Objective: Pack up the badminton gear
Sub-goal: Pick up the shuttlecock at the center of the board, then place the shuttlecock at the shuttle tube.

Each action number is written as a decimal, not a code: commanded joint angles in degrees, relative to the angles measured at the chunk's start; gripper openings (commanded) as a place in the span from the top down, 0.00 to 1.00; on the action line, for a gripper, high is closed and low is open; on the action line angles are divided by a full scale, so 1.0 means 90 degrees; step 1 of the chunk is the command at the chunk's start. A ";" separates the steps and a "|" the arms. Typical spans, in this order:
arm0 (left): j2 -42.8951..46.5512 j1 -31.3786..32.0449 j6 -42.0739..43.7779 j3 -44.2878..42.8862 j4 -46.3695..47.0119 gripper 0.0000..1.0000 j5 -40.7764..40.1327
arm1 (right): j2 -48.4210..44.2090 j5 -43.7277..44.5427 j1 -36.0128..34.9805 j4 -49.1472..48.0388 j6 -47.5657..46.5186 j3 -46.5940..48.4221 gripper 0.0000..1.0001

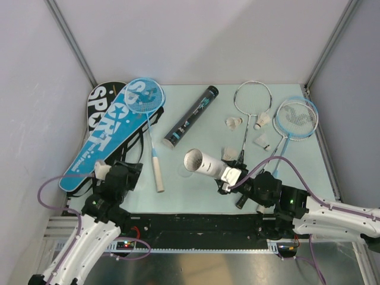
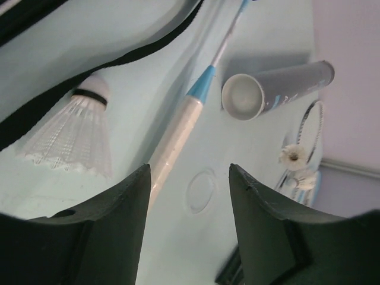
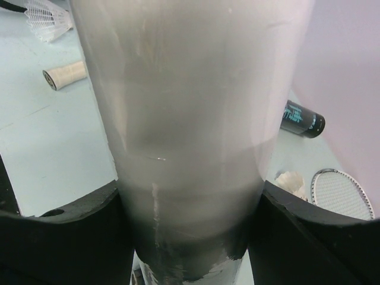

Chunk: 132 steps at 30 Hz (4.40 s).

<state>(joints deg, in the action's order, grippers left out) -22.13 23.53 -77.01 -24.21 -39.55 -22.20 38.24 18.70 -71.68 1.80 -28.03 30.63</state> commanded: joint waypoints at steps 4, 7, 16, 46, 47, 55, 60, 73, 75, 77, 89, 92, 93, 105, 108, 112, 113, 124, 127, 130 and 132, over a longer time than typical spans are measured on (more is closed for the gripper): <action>0.1095 -0.0039 -0.2365 0.1187 0.0009 0.40 -0.0077 | -0.0152 -0.0091 -0.0039 -0.0520 -0.0123 -0.0024 0.53; 0.1088 -0.0043 -0.2410 0.1255 -0.0077 0.39 -0.0125 | -0.0079 -0.0102 -0.0035 -0.0538 -0.0161 -0.0025 0.54; 0.0212 -0.0044 -0.2292 0.0975 -0.0369 0.38 -0.0240 | 0.0126 -0.0124 -0.0035 -0.0739 -0.0275 -0.0020 0.53; 0.0428 -0.0040 -0.2017 0.0425 -0.1490 0.33 -0.0928 | 0.0127 -0.0246 -0.0048 -0.0885 -0.0370 -0.0005 0.53; 0.0457 -0.0043 -0.2096 0.0454 -0.1487 0.34 -0.0945 | 0.0131 -0.0259 -0.0050 -0.0889 -0.0366 -0.0005 0.53; 0.0580 -0.0038 -0.2344 0.0759 -0.1175 0.41 -0.1206 | 0.0194 -0.0299 -0.0052 -0.0902 -0.0358 -0.0005 0.53; 0.0256 -0.0041 -0.2091 0.0861 -0.0547 0.48 -0.1314 | 0.0199 -0.0330 -0.0053 -0.0947 -0.0364 -0.0005 0.53; 0.0016 -0.0045 -0.1976 0.1132 -0.0161 0.64 -0.1766 | 0.0220 -0.0323 -0.0052 -0.0921 -0.0335 -0.0005 0.53; 0.0064 -0.0041 -0.1923 0.1211 -0.0057 0.67 -0.1763 | 0.0216 -0.0328 -0.0051 -0.0918 -0.0333 -0.0005 0.53; 0.0085 -0.0040 -0.1805 0.1251 0.0066 0.71 -0.1782 | 0.0195 -0.0336 -0.0052 -0.0919 -0.0321 -0.0005 0.53; 0.0341 -0.0041 -0.0448 0.0187 0.0119 1.00 -0.1867 | 0.0284 -0.0390 -0.0082 -0.0987 -0.0221 -0.0005 0.54; 0.0301 -0.0040 0.0288 -0.0391 0.0130 1.00 -0.1943 | 0.0341 -0.0385 -0.0087 -0.1027 -0.0272 -0.0005 0.54; 0.0262 -0.0043 0.0648 -0.0633 0.0128 1.00 -0.1955 | 0.0366 -0.0362 -0.0085 -0.1019 -0.0283 -0.0005 0.54; -0.0562 -0.0044 0.5049 -0.3622 0.0001 1.00 0.1092 | 0.1314 0.0181 -0.0017 -0.1004 -0.1000 0.0341 0.54; -0.0757 -0.0043 0.5363 -0.4055 -0.0222 1.00 0.2376 | 0.1476 0.0281 0.0114 -0.0984 -0.1194 0.0456 0.54; -0.1048 -0.0042 0.5571 -0.4363 -0.0444 1.00 0.3849 | 0.1643 0.0206 0.0458 -0.0868 -0.1463 0.0472 0.54; -0.1125 -0.0039 0.5579 -0.4425 -0.0490 1.00 0.4188 | 0.1676 0.0202 0.0530 -0.0847 -0.1513 0.0473 0.54; -0.1582 -0.0038 0.5397 -0.4886 -0.0543 1.00 0.6197 | 0.1736 -0.0070 0.0848 -0.0918 -0.1685 0.0561 0.54; -0.1583 -0.0036 0.5290 -0.4708 -0.0547 1.00 0.6288 | 0.1852 -0.0082 0.0793 -0.0889 -0.1697 0.0680 0.54; -0.1540 -0.0031 0.5237 -0.4519 -0.0547 1.00 0.6259 | 0.1945 0.0014 0.0654 -0.0927 -0.1698 0.0720 0.54; -0.1556 -0.0033 0.5176 -0.4406 -0.0523 1.00 0.6276 | 0.2009 0.0022 0.0575 -0.1014 -0.1673 0.0725 0.54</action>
<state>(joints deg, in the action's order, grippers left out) -35.75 23.44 -29.47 -65.45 -44.29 31.27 55.66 18.41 -65.04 -3.66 -42.19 33.87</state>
